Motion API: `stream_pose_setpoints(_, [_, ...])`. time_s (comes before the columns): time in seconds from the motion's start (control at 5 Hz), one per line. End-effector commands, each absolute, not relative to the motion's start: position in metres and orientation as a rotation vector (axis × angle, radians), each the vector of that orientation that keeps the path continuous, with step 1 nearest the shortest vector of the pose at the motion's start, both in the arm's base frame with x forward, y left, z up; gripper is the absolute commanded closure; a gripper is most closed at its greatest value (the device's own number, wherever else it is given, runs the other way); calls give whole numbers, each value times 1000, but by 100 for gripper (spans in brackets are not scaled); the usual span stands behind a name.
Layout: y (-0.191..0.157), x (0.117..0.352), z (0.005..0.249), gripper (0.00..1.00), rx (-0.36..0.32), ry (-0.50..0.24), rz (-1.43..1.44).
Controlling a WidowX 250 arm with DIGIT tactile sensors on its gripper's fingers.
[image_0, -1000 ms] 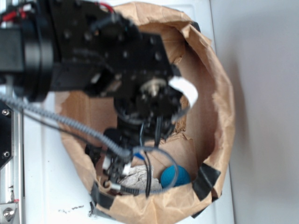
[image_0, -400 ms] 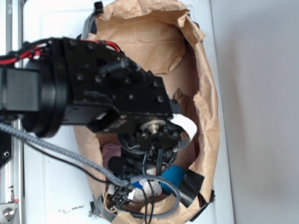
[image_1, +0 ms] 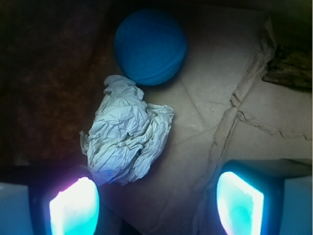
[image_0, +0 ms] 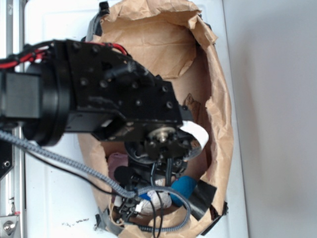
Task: Grab the white paper.
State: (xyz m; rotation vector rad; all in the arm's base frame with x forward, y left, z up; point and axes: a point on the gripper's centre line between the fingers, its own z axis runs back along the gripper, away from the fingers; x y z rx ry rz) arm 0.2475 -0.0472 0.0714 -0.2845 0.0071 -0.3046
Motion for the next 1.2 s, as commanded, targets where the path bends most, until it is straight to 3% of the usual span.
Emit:
stream_pose_setpoints(0.0, [-41,268,81,0,-295,-143,-266])
stream_pose_setpoints(0.2, [-33,269,84,0,-299,-159,-270])
stream_pose_setpoints(0.4, [-19,275,79,0,-218,-221,-211])
stream_pose_setpoints(0.8, [-40,270,85,0,-386,-172,-240])
stream_pose_setpoints(1.0, [-58,266,87,0,-427,-138,-256])
